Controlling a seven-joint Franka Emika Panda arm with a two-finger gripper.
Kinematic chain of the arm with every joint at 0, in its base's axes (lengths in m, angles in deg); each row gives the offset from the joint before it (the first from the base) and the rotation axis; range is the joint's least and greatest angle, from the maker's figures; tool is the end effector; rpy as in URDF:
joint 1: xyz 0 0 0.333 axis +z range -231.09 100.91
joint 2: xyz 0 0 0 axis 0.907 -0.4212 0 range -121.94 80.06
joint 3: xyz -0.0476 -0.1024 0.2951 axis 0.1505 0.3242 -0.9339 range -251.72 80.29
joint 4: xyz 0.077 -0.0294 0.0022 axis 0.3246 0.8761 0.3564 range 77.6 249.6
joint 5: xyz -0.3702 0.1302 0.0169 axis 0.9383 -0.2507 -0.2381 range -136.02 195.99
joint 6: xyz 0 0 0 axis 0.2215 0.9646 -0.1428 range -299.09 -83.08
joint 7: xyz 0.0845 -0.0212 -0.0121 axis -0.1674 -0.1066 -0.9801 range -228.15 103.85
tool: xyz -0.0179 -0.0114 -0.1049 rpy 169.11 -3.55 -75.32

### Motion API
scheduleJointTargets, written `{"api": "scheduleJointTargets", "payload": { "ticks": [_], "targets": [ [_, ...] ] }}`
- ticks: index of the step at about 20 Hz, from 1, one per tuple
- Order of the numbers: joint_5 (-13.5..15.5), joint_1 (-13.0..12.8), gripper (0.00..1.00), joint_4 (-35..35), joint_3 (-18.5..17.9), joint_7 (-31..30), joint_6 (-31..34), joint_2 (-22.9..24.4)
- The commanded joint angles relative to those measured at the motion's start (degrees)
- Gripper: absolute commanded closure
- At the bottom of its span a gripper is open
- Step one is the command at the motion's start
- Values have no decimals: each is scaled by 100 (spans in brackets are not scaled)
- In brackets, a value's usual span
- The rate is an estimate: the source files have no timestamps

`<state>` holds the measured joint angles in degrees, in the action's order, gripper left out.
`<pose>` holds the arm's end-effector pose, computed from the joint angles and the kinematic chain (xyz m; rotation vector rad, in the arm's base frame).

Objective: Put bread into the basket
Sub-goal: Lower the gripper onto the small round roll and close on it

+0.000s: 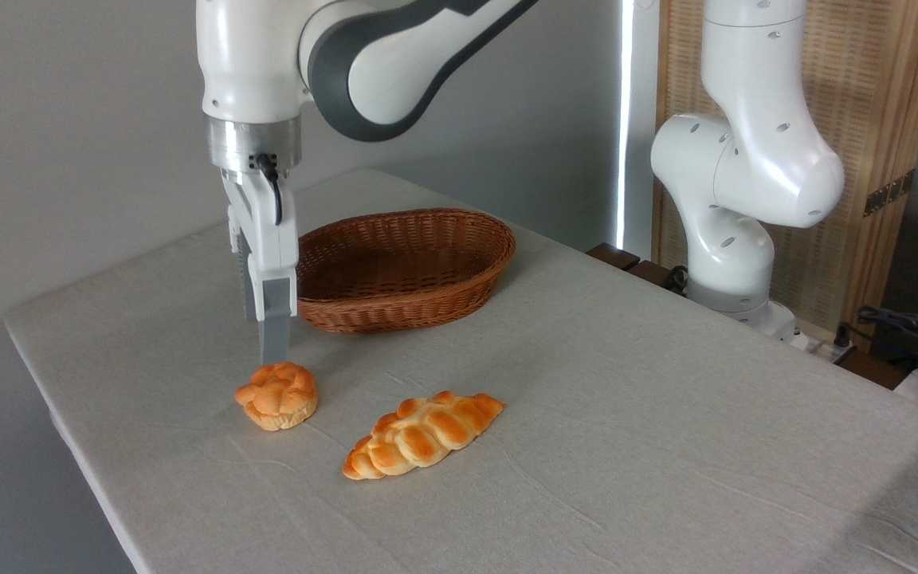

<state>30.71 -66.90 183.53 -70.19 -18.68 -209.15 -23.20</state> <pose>0.5645 -0.1749 0.4930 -2.6724 1.5549 -0.3498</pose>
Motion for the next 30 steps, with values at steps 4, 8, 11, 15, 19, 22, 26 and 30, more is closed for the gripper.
{"api": "scheduleJointTargets", "payload": {
  "ticks": [4,8,11,15,19,22,26,30],
  "targets": [
    [-2,23,0,562,117,179,-894,-249],
    [-11,23,0,652,117,179,-1019,-275],
    [-11,23,0,652,126,179,-1037,-328],
    [-90,23,59,652,187,188,-1046,-337],
    [-406,23,62,652,187,197,-1037,-398],
    [-415,23,65,652,196,197,-1046,-416],
    [-407,23,71,643,196,188,-1037,-407],
    [-258,32,72,608,196,66,-1002,-337]
  ]
}}
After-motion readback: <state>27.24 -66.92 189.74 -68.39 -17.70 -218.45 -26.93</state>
